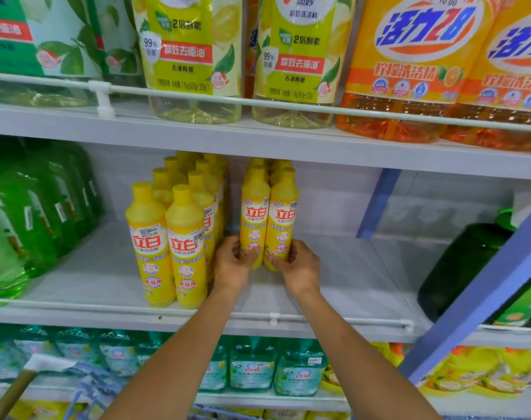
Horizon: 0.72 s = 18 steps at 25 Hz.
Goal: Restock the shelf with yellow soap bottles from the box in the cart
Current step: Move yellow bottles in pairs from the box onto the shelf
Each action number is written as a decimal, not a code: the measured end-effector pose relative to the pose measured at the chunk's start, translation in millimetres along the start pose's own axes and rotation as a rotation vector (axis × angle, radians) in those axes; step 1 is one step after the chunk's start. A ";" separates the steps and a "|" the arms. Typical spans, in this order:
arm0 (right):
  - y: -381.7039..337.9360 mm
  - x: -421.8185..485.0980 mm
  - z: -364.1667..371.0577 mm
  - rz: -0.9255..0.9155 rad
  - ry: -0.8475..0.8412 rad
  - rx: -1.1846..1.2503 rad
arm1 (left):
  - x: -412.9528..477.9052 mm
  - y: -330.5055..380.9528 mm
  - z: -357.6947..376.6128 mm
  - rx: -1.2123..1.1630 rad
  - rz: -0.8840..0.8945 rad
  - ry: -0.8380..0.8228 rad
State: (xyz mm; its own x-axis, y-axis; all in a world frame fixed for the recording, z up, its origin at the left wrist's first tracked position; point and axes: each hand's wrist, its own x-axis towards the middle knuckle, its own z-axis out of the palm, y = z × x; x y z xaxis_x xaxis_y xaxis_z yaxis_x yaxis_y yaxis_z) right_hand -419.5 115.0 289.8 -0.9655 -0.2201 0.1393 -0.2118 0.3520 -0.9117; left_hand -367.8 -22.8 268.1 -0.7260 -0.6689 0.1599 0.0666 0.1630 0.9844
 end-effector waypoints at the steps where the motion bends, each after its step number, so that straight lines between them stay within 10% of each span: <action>1: -1.8 1.5 -0.2 0.005 0.003 -0.011 | 2.0 -0.7 1.9 0.003 0.002 -0.002; 18: -10.2 3.5 -3.6 0.048 -0.021 -0.113 | 4.7 8.1 3.5 0.074 -0.036 -0.030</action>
State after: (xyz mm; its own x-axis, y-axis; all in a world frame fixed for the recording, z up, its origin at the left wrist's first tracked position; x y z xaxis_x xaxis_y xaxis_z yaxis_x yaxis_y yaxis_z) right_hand -421.3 113.9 300.9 -0.9719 -0.2188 0.0872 -0.1820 0.4627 -0.8676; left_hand -373.1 -22.1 276.6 -0.7471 -0.6536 0.1213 -0.0097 0.1932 0.9811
